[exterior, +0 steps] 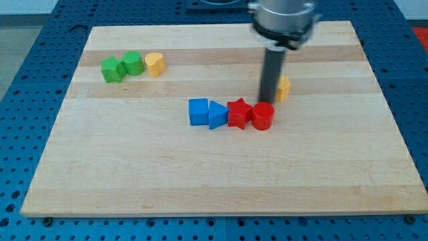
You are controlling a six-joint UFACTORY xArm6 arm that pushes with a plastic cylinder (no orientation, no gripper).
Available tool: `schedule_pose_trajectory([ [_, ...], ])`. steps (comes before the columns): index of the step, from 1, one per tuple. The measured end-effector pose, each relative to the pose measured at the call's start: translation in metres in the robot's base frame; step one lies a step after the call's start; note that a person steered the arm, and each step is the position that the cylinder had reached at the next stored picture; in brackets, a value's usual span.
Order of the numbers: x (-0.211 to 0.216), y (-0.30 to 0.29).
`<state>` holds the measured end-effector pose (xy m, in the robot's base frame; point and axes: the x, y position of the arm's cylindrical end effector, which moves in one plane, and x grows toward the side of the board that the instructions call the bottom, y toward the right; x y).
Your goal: Slide the yellow hexagon the yellow heart
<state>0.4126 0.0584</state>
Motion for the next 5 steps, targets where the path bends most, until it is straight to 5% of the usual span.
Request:
schedule_pose_trajectory([
  [4,0.011,0.100],
  [5,-0.017,0.045],
])
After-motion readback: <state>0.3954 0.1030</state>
